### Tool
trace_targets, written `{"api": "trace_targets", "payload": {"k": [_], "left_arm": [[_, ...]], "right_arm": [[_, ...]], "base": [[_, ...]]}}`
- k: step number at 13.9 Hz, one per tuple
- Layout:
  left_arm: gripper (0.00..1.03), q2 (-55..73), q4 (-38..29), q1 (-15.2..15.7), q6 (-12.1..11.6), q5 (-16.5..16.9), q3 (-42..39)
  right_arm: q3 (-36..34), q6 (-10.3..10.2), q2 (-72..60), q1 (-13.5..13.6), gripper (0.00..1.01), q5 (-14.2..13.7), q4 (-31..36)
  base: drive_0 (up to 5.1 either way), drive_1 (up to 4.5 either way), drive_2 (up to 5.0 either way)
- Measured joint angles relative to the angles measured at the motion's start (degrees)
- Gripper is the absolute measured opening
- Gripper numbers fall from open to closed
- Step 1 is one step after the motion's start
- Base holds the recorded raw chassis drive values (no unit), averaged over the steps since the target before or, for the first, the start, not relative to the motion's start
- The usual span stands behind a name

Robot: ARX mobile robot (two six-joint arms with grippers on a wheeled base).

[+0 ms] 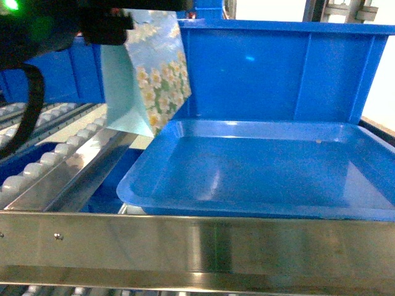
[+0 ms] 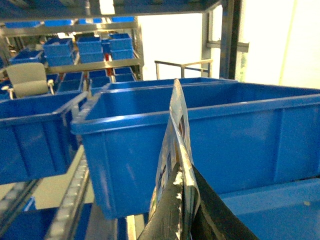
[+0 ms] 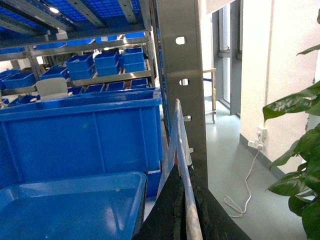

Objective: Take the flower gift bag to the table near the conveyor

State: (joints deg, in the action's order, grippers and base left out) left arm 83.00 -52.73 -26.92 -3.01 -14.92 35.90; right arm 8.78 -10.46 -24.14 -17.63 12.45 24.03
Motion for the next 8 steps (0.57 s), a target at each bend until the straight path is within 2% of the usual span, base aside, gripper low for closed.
{"api": "trace_targets", "payload": {"k": [4, 5, 8], "left_arm": [[0.02, -11.0, -2.3, 5.9, -0.7, -1.0, -8.8], [0.02, -14.7, -3.8, 7.7, -1.6, -0.9, -11.2], [0.02, -26.8, 2.6, 11.5, -3.3, -0.5, -19.5]], "right_arm": [[0.0, 0.0, 0.0, 0.0, 0.02, 0.0, 0.0], [0.0, 0.0, 0.0, 0.0, 0.02, 0.0, 0.0], [0.0, 0.0, 0.0, 0.0, 0.02, 0.0, 0.0]], "base": [[0.0, 0.0, 0.0], [0.0, 0.0, 0.0], [0.0, 0.0, 0.0]]}}
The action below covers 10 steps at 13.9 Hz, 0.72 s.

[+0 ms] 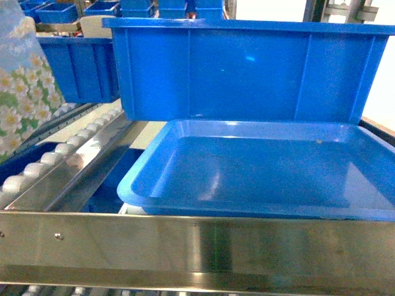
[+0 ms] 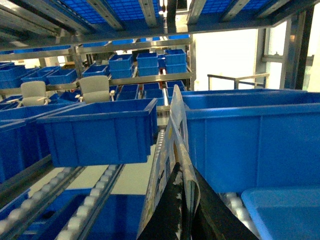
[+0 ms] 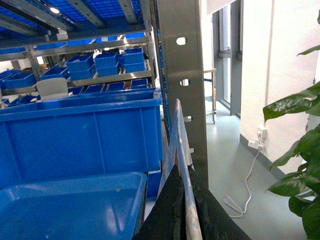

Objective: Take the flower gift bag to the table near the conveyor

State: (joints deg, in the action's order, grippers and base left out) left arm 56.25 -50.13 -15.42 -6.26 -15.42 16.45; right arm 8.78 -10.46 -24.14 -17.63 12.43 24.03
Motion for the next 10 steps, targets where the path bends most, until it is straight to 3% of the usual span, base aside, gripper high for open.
{"api": "trace_targets", "payload": {"k": [3, 5, 10], "left_arm": [[0.02, -10.0, 3.4, -1.1, -2.9, -2.3, -5.2], [0.02, -10.6, 3.4, -1.3, -3.4, -2.4, -5.3], [0.02, -10.5, 3.4, -1.4, -3.7, -2.4, -5.3]], "right_arm": [[0.0, 0.0, 0.0, 0.0, 0.02, 0.0, 0.0], [0.0, 0.0, 0.0, 0.0, 0.02, 0.0, 0.0], [0.0, 0.0, 0.0, 0.0, 0.02, -0.2, 0.0]], "base": [[0.0, 0.0, 0.0], [0.0, 0.0, 0.0], [-4.8, 2.37, 2.7]]}}
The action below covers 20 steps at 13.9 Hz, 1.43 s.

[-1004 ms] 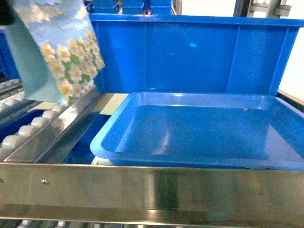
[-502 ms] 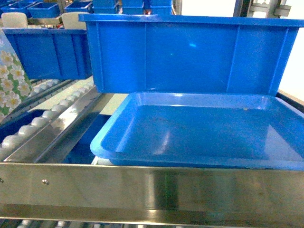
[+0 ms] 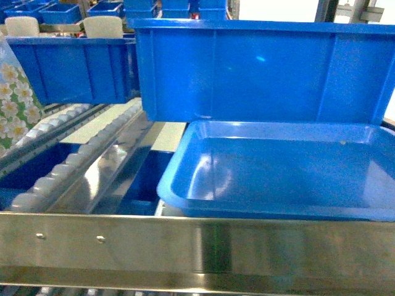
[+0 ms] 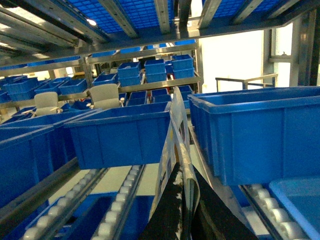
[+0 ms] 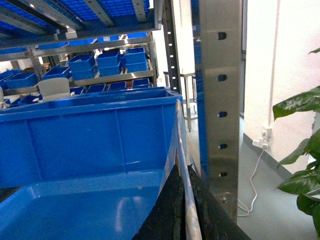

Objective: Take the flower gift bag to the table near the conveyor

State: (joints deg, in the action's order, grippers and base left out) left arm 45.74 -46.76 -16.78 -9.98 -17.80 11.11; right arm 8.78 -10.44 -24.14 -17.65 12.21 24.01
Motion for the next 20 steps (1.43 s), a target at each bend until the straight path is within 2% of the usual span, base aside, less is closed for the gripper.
{"api": "trace_targets", "payload": {"k": [3, 20], "left_arm": [[0.02, 0.0, 0.0, 0.0, -0.6, 0.0, 0.0], [0.02, -0.1, 0.0, 0.0, -0.6, -0.2, 0.0]], "right_arm": [[0.0, 0.0, 0.0, 0.0, 0.02, 0.0, 0.0], [0.0, 0.0, 0.1, 0.0, 0.02, 0.0, 0.0]], "base": [[-4.8, 1.34, 3.5], [-4.8, 1.07, 3.6]]}}
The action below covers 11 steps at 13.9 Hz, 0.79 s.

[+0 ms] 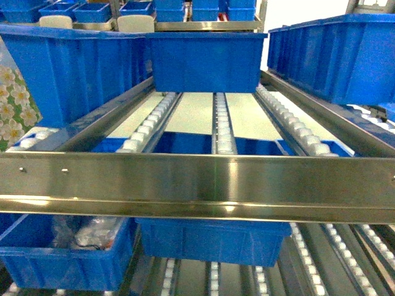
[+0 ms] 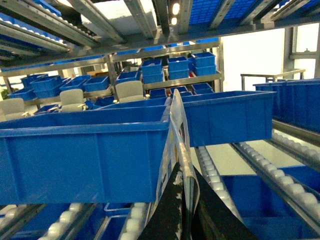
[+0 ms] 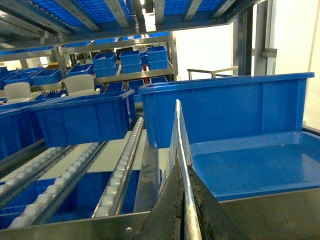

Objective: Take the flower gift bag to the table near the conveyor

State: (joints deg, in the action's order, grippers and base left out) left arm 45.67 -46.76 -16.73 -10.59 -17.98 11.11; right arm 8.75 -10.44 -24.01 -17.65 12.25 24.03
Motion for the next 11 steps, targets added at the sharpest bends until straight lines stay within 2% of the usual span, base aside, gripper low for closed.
{"api": "trace_targets", "payload": {"k": [11], "left_arm": [[0.02, 0.0, 0.0, 0.0, 0.0, 0.0, 0.0]], "right_arm": [[0.0, 0.0, 0.1, 0.0, 0.02, 0.0, 0.0]], "base": [[-4.8, 1.06, 3.7]]}}
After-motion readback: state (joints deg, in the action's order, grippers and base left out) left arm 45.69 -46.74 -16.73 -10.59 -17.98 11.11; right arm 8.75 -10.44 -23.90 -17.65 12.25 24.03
